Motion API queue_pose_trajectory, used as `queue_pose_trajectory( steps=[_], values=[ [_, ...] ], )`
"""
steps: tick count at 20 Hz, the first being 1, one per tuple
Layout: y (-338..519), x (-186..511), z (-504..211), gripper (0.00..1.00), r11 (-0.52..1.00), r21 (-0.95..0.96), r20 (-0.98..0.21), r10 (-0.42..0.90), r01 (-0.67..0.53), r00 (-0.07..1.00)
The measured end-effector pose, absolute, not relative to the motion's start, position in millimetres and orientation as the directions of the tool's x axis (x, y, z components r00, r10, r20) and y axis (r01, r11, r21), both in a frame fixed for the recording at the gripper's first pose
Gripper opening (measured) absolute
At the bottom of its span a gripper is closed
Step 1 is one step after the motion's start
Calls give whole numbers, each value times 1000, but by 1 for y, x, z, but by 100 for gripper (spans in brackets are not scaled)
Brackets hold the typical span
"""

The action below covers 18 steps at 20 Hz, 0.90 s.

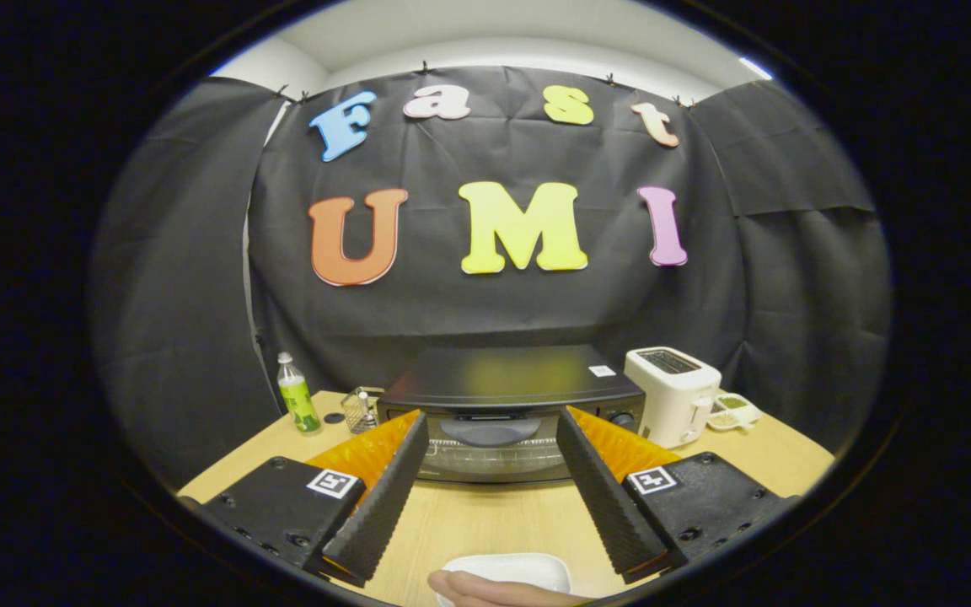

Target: Open the toaster oven, put the food inside, and close the toaster oven door.

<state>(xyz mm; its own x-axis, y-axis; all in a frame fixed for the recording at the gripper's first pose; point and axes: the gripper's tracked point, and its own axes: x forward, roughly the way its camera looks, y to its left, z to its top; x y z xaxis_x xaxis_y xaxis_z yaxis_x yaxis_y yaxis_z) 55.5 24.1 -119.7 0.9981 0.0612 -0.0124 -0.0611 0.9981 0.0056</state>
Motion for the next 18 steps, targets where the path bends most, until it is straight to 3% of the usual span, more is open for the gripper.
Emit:
queue_pose_trajectory(
  steps=[3,7,10,13,15,18],
  values=[
    [15,27,-86,100,1000,4,-44,26,-26,999],
    [7,-22,-18,100,999,-43,72,17,-14,997],
    [12,-69,13,100,998,-56,83,41,-37,996],
    [0,-108,58,100,993,-115,206,16,8,978],
    [3,-138,47,100,987,-162,235,56,-17,970],
    [-2,-164,1,100,991,-87,219,119,-102,968]
  ],
)
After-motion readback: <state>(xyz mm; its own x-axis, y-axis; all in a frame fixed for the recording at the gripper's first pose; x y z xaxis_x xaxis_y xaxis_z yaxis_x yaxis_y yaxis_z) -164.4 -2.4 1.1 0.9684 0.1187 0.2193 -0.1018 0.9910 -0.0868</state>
